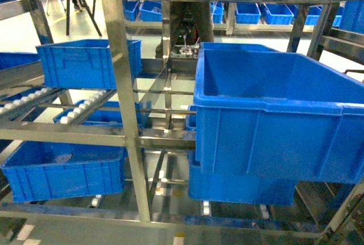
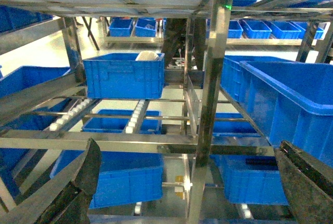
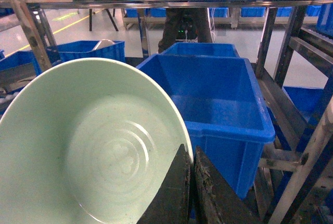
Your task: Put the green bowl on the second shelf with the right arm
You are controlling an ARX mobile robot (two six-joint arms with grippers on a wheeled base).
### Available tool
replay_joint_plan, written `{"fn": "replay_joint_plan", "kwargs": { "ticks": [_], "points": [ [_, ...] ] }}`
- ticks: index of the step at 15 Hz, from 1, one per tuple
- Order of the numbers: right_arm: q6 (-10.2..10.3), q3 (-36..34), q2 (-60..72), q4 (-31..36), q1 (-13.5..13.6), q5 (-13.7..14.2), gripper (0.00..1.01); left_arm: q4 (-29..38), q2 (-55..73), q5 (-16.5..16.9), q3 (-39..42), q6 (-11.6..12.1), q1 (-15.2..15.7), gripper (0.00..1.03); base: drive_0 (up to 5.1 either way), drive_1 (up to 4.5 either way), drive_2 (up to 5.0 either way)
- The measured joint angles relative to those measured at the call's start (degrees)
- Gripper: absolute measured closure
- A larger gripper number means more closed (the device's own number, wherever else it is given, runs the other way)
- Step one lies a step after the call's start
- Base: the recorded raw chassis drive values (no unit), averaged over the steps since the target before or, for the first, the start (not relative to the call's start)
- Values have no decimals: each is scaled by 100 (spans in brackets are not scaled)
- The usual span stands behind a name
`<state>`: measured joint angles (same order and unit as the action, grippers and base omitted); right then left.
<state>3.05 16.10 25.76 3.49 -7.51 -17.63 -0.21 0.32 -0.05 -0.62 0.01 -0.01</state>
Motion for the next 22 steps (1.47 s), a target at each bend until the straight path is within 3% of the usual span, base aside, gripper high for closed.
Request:
{"fn": "replay_joint_plan", "kwargs": {
  "ticks": [9, 22],
  "points": [
    [0, 0, 0, -4, 0, -2, 99, 7, 0, -2, 0, 0, 0, 5, 0, 413, -412],
    [0, 0, -13, -2, 0, 0, 99, -9, 0, -2, 0, 0, 0, 5, 2, 62, -58]
  ]
}}
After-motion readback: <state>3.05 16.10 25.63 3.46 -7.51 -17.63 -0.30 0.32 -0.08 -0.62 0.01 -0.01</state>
